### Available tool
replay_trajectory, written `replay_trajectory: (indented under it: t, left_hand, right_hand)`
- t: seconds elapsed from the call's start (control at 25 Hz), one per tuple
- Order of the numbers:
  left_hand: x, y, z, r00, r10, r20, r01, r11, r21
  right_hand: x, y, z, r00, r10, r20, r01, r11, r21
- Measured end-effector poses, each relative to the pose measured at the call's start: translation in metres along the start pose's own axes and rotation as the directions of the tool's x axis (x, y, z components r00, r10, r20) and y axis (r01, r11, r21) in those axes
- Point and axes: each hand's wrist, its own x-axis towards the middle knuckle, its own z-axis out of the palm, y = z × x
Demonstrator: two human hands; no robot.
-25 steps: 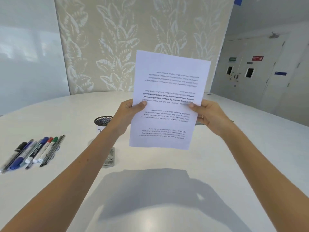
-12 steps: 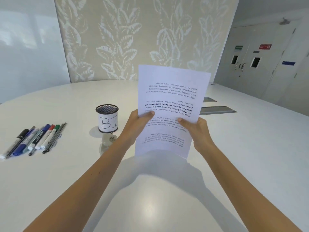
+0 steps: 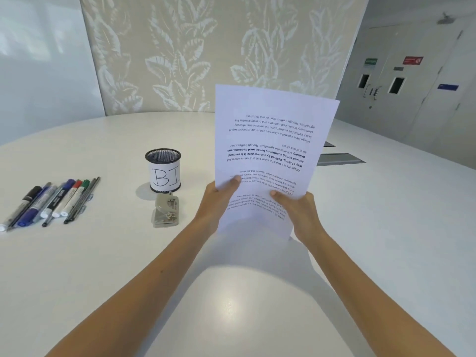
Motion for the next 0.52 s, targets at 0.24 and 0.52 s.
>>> replay_trajectory:
  t: [0.24,0.52]
  left_hand:
    - [0.004,0.021,0.003,0.936,0.309,-0.167,-0.271,0.938,0.216]
    - [0.018,0.125,-0.017,0.597,0.797,0.092,-0.503,0.282,0.817]
  right_hand:
    - [0.012,-0.019,-0.011,0.999,-0.036,-0.032,0.029,0.982,-0.185]
    - [0.040,-0.111,-0.030,0.970,-0.150,0.191,0.242,0.568,-0.787]
